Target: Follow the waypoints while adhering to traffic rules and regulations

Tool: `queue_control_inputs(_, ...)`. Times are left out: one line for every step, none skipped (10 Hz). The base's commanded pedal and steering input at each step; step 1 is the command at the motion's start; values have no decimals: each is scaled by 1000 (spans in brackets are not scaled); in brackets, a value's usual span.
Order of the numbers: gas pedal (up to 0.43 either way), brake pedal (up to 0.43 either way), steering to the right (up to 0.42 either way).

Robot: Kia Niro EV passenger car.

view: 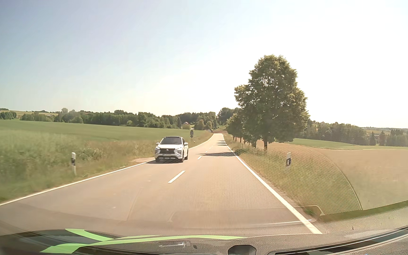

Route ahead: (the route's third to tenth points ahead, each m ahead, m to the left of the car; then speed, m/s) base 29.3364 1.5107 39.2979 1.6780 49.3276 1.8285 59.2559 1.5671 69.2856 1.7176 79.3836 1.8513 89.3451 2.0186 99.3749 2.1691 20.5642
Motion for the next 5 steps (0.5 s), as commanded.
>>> queue_control_inputs(150,0,0)
queue_control_inputs(150,0,0)
queue_control_inputs(150,0,0)
queue_control_inputs(157,0,0)
queue_control_inputs(169,0,0)
